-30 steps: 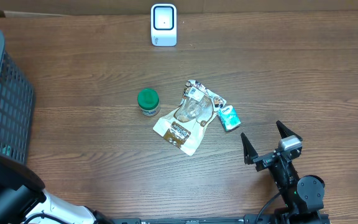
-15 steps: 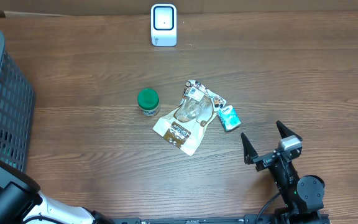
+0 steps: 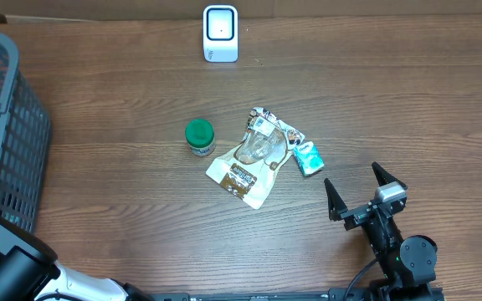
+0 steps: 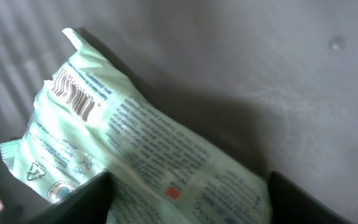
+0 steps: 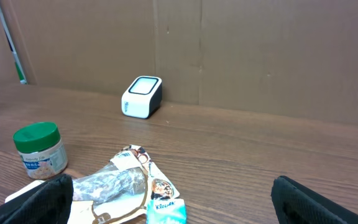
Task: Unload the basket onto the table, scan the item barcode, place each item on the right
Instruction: 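Grasp the light green snack packet in the basket with the left gripper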
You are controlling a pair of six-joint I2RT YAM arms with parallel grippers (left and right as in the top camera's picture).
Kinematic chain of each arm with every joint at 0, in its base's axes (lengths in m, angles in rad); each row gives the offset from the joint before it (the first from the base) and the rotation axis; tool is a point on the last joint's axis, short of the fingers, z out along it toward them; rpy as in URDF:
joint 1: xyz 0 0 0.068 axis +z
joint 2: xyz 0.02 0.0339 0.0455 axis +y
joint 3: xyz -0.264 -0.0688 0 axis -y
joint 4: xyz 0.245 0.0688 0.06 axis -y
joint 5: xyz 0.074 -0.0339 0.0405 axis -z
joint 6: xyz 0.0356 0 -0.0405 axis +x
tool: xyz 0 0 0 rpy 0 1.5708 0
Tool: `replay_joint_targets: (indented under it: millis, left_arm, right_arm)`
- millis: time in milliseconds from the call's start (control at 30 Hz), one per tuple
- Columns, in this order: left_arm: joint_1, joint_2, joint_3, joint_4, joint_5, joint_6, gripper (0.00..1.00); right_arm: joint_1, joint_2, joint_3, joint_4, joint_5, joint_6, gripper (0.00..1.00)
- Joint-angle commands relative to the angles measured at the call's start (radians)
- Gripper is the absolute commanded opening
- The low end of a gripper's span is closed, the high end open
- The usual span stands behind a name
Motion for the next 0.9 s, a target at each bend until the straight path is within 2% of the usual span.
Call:
replay_joint_targets:
  millis: [0, 67, 100, 267, 467, 567, 733, 867]
  left_arm:
    - [0.0, 0.027, -0.052, 0.01, 0.031, 0.014, 0.41]
    - [0.0, 0.027, -0.052, 0.013, 0.031, 0.014, 0.11]
    - [0.0, 0.027, -0.051, 0.016, 0.031, 0.014, 0.04]
    - [0.0, 0.027, -0.014, -0.005, 0.031, 0.013, 0.04]
    - [-0.006, 0.026, 0.208, -0.188, 0.064, -0.006, 0.04]
    - [-0.008, 0.027, 0.369, -0.283, 0.142, -0.009, 0.04]
    - [-0.008, 0.026, 0.705, -0.435, 0.316, -0.081, 0.04]
    - [-0.009, 0.026, 0.947, -0.515, 0.563, -0.177, 0.04]
  right_arm:
    - [0.003, -0.01, -0.011, 0.005, -0.005, 0.004, 1.0]
    - [0.003, -0.01, -0.011, 0.005, -0.005, 0.004, 1.0]
    - [0.003, -0.01, -0.011, 0.005, -0.005, 0.004, 1.0]
    - [0.003, -0.01, -0.011, 0.005, -0.005, 0.004, 1.0]
    - [0.003, -0.01, -0.011, 0.005, -0.005, 0.004, 1.0]
    - [0.003, -0.01, -0.011, 0.005, -0.005, 0.004, 1.0]
    - [0.003, -0.01, -0.011, 0.005, -0.005, 0.004, 1.0]
    - [0.003, -0.01, -0.011, 0.005, -0.005, 0.004, 1.0]
